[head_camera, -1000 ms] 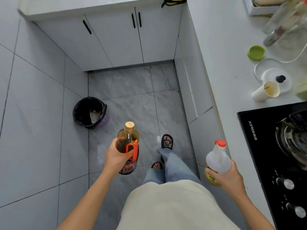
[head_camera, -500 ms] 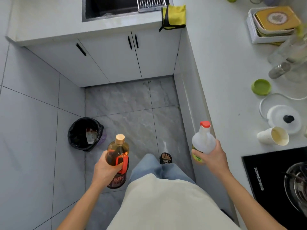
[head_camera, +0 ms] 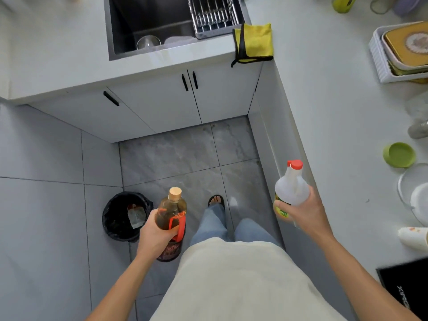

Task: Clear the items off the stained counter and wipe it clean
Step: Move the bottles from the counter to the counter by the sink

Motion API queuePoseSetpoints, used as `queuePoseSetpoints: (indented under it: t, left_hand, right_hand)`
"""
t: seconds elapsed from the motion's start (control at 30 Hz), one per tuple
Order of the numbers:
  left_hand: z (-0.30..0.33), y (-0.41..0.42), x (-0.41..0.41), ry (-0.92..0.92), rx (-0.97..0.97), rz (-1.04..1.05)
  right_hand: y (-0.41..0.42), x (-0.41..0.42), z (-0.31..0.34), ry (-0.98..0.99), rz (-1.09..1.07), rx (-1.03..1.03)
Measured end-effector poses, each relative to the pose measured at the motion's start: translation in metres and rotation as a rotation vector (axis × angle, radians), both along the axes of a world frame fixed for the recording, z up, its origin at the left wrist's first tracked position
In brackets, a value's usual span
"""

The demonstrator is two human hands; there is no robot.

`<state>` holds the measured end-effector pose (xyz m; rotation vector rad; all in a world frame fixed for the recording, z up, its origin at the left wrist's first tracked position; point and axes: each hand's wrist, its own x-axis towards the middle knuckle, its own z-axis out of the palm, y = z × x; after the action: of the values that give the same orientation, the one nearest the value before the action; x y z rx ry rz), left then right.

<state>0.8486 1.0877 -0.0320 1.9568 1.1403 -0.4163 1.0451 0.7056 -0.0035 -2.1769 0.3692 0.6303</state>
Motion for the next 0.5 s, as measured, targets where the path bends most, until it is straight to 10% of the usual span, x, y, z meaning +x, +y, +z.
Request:
queuePoseSetpoints:
  t: [0.5]
  left_hand:
    - [-0.001,0.038,0.294,-0.114,-0.002,-0.267]
  right_hand:
    - [-0.005,0.073,-0.004,0.161,-0.261,-0.046]
